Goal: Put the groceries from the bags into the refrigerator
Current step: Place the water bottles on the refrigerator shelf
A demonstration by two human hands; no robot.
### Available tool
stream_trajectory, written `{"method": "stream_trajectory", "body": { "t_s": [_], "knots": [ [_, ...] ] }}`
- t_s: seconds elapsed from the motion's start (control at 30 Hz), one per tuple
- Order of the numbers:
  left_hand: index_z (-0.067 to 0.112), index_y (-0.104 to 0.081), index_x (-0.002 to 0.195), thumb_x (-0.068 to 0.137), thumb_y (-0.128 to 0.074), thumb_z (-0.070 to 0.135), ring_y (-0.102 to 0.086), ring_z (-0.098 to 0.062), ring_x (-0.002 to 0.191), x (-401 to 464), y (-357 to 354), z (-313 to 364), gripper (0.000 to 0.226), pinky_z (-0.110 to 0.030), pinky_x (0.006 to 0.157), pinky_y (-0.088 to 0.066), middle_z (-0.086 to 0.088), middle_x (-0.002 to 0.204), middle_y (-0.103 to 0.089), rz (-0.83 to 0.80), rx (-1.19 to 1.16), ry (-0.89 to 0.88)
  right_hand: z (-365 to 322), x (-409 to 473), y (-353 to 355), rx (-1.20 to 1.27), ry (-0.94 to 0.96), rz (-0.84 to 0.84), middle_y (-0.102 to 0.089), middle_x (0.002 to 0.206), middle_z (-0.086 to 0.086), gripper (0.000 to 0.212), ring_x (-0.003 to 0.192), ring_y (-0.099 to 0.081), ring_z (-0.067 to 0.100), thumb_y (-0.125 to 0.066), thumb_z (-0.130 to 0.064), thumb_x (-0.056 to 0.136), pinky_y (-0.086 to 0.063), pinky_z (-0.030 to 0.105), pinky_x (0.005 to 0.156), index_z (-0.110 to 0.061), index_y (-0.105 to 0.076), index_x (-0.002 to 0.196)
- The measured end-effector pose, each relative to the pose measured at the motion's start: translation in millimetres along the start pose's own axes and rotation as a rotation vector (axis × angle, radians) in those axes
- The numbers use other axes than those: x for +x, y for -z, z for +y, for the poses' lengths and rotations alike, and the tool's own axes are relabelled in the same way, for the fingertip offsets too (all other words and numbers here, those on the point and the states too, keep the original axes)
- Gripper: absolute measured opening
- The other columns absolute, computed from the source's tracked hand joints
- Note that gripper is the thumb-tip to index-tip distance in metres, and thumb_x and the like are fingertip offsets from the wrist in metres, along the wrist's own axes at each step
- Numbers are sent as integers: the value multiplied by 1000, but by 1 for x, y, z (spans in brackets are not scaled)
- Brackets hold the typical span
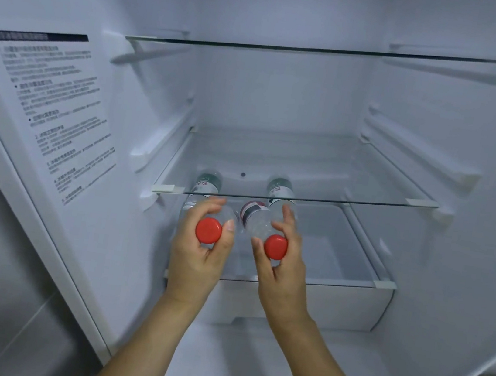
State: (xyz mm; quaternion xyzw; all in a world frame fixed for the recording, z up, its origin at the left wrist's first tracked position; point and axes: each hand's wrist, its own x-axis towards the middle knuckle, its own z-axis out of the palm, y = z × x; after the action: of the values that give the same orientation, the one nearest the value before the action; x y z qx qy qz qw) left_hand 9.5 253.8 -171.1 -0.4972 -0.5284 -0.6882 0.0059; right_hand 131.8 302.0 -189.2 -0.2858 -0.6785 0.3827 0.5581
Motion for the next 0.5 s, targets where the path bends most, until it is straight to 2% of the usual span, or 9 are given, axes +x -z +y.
{"method": "stream_trajectory", "body": {
  "t_s": [0.07,0.17,0.23,0.27,0.3,0.33,0.4,0.43,0.5],
  "knots": [
    [23,-59,119,91,-60,40,-59,-15,121,1,-1,-2,33,-27,101,-46,7,123,-63,-38,30,11,5,2,1,-72,-43,-75,-36,151,-11,56,134,-40,2,-56,-45,90,-37,8,101,-73,-23,125],
    [16,-61,119,89,-61,37,-56,-13,125,3,-2,-10,37,-27,105,-44,7,129,-61,-130,121,-32,12,8,1,-155,-55,-166,-31,156,-5,65,137,-40,9,-56,-38,94,-39,26,110,-79,-13,121],
    [12,-62,119,89,-62,33,-52,-15,131,1,-3,-20,36,-29,109,-42,5,134,-60,-179,201,-118,19,14,2,-232,-25,-171,-32,156,-1,64,140,-36,15,-59,-29,95,-33,34,116,-67,-22,130],
    [10,-63,119,89,-63,32,-50,-16,133,-1,-4,-26,37,-29,111,-40,4,136,-58,-197,240,-157,25,17,2,-325,-5,-161,-35,155,0,59,143,-32,18,-60,-29,95,-24,37,120,-53,-27,138],
    [9,-62,121,89,-62,32,-48,-16,135,-2,-6,-32,39,-29,112,-39,4,138,-56,-215,273,-178,32,21,2,-464,13,-152,-36,154,0,58,146,-25,20,-60,-33,95,-9,40,123,-37,-30,144],
    [9,-61,124,90,-62,33,-46,-14,137,-3,-6,-38,41,-27,114,-37,5,141,-53,-235,299,-175,39,24,2,-606,30,-155,-36,155,-2,59,150,-16,20,-58,-38,95,9,41,122,-29,-29,146],
    [13,-57,130,91,-59,36,-40,-11,141,-3,-8,-44,46,-25,117,-30,7,145,-49,-275,342,-146,48,29,2,-770,28,-182,-32,157,-5,64,152,2,21,-54,-44,96,29,43,112,-28,-22,149],
    [15,-55,132,91,-58,38,-38,-10,142,-1,-8,-46,46,-27,120,-26,7,147,-48,-293,373,-147,50,32,2,-789,7,-198,-28,159,-5,65,151,9,22,-53,-45,96,32,45,108,-30,-20,150],
    [19,-52,134,93,-54,42,-37,-12,143,4,-10,-51,47,-35,124,-12,7,147,-48,-325,500,-193,52,37,2,-783,-31,-230,-19,162,-5,64,150,17,24,-53,-43,96,27,52,109,-30,-22,151]
  ]
}}
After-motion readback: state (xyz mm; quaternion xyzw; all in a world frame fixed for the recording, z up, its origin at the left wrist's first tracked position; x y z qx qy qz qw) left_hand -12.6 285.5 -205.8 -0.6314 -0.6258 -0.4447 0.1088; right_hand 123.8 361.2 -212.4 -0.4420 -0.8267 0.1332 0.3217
